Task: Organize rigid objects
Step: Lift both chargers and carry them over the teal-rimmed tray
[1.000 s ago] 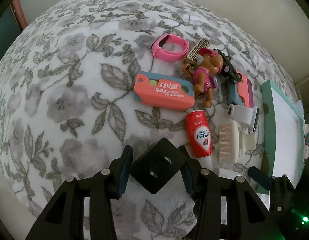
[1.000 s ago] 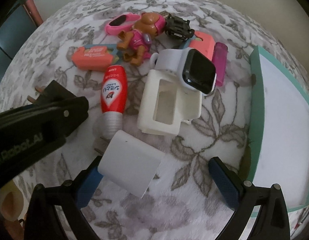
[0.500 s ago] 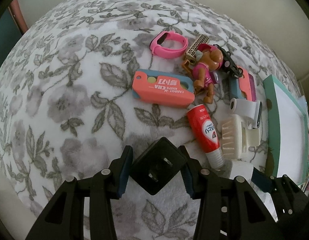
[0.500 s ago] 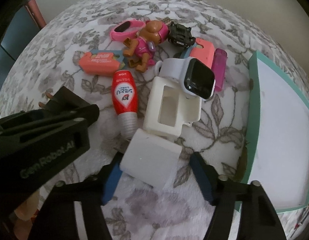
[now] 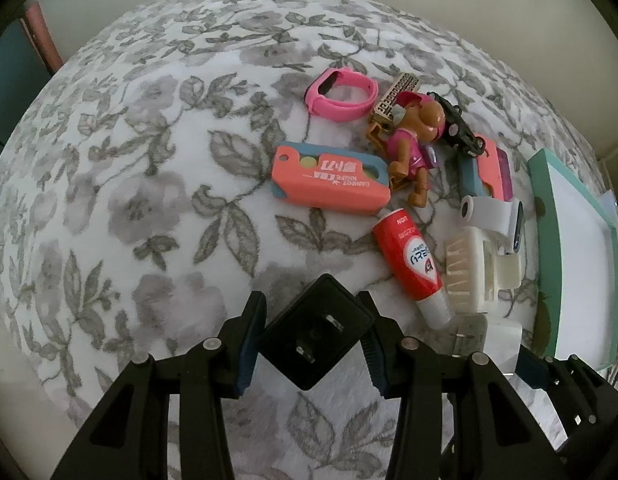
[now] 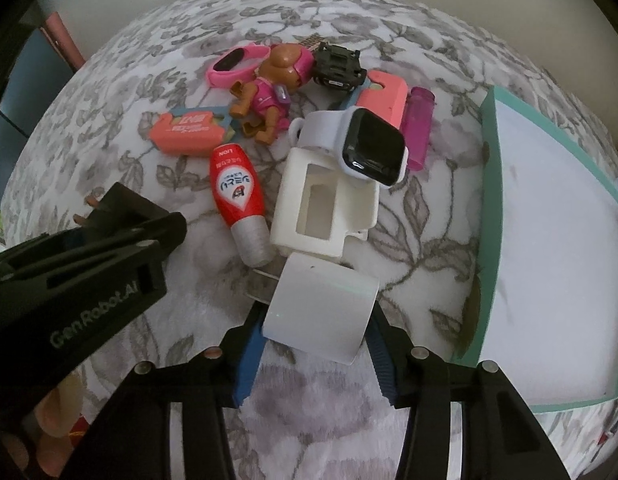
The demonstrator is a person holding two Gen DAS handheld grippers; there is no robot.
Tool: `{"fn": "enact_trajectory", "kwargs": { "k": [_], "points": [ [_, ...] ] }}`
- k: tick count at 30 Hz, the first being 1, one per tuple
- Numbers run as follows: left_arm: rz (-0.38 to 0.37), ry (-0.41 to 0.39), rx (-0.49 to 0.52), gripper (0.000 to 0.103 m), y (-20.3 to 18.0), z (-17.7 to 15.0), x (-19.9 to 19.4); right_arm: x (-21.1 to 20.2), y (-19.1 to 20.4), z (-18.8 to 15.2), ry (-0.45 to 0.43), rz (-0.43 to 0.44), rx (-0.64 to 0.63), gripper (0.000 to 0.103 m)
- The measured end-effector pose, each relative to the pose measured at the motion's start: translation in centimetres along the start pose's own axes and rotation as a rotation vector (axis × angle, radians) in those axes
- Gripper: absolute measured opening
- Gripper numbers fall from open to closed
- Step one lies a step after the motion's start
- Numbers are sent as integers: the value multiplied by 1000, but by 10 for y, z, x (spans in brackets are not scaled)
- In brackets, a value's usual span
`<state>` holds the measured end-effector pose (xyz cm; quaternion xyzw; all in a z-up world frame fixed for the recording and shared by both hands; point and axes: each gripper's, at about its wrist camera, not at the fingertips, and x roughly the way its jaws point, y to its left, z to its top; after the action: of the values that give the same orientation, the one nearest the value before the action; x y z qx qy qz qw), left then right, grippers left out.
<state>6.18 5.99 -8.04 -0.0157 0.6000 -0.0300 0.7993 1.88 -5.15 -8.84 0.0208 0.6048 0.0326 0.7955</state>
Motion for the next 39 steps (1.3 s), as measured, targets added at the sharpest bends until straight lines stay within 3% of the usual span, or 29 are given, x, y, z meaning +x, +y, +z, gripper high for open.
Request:
{"fn": "enact_trajectory", "kwargs": {
  "k": [12, 19, 27, 39],
  "points": [
    [-3, -27, -18, 47, -6, 7, -36, -27, -26, 2, -55, 45, 36, 51],
    [-9, -77, -15, 47, -18, 18, -71, -58, -44, 10, -176, 57, 93, 51],
    [-35, -148, 40, 47, -65, 36, -101, -78, -80, 14, -273, -40, 224, 51],
    [-127, -103, 200, 47, -173, 38, -62, -59, -183, 0, -250, -214, 481, 51]
  ]
}}
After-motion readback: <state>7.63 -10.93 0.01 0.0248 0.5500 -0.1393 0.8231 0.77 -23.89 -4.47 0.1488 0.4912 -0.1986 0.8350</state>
